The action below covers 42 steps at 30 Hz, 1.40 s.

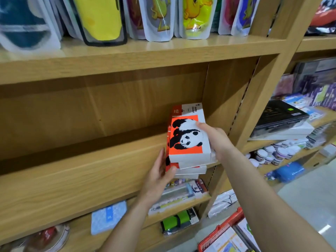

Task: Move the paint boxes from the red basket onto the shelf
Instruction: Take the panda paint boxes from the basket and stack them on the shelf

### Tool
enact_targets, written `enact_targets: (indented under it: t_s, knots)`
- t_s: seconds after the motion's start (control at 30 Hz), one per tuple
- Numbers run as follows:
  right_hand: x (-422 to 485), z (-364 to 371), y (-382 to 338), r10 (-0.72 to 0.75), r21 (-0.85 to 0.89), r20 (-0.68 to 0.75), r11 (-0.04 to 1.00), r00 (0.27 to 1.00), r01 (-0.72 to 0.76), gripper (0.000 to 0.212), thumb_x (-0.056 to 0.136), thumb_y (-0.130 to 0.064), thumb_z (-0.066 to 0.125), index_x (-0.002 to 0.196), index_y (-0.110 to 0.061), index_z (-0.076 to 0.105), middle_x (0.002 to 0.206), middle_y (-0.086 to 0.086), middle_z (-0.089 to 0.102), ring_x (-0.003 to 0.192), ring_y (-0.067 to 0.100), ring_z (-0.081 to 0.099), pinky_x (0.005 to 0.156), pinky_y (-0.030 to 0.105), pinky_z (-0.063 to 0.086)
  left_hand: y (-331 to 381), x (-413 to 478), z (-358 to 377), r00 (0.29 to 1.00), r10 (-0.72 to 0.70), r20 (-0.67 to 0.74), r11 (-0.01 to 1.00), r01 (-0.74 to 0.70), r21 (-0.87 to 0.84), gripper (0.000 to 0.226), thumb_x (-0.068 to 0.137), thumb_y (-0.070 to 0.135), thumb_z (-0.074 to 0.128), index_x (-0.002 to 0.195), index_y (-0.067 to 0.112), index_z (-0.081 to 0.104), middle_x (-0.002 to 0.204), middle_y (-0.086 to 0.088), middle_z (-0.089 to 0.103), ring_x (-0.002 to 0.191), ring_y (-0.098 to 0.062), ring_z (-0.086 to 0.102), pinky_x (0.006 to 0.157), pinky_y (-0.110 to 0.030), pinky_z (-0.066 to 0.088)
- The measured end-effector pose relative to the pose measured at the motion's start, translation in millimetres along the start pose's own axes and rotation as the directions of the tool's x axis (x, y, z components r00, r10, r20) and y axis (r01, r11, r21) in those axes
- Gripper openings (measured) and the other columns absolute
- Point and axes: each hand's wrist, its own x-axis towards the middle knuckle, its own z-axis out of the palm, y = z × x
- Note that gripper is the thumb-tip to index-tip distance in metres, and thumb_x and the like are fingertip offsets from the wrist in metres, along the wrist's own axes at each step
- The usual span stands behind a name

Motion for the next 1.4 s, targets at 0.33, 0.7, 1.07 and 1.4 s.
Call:
enact_targets:
  t_s: [0.33,0.7,1.07,1.4]
  knots:
    - [-36.9,-33.3,52.7,-0.406,-0.214,0.042,0.889,0.913,0.405,0.061,0.094,-0.050,0.059,0.151,-0.030,0.053,0.133,-0.026,0.069,0.121,-0.005,0.065,0.092,0.018,0.057,-2.0,1.6,27.9,0.996,0.061,-0.057,0.991,-0.054,0.120,0.047,0.088,0.070,0.048,0.130,0.051,0.046,0.113,0.043,0.062,0.096,0.019,0.062,0.074,0.000,0.044]
    - [-29.8,-62.1,97.4,-0.427,-0.244,-0.461,0.904,0.778,0.352,0.041,0.104,-0.041,0.049,0.140,-0.025,0.058,0.125,-0.017,0.062,0.113,-0.011,0.056,0.092,0.015,0.043,15.6,59.6,90.3,0.992,0.123,-0.034,0.967,-0.112,0.230,0.079,0.095,0.055,0.059,0.148,0.069,0.002,0.149,0.040,0.035,0.128,0.022,0.037,0.109,-0.029,0.035]
    - [16.5,-68.6,120.5,-0.446,-0.651,-0.047,0.692,0.894,0.311,0.074,0.100,-0.045,0.041,0.166,-0.028,0.013,0.167,-0.021,0.018,0.154,0.002,0.019,0.128,0.044,0.022,15.6,118.6,85.3,0.994,0.053,0.096,0.964,-0.076,0.256,0.073,0.104,0.041,0.051,0.143,0.073,-0.003,0.147,0.025,0.036,0.137,-0.003,0.038,0.113,-0.029,0.027]
    - [34.7,-56.7,134.3,-0.511,-0.706,-0.153,0.655,0.846,0.268,0.077,0.096,-0.052,0.040,0.165,-0.040,0.009,0.167,-0.027,0.012,0.156,0.016,0.025,0.115,0.039,0.018,13.4,139.0,67.8,0.992,0.063,0.106,0.957,-0.090,0.277,0.083,0.100,0.040,0.059,0.151,0.063,-0.002,0.149,0.025,0.041,0.129,0.010,0.045,0.104,-0.013,0.038]
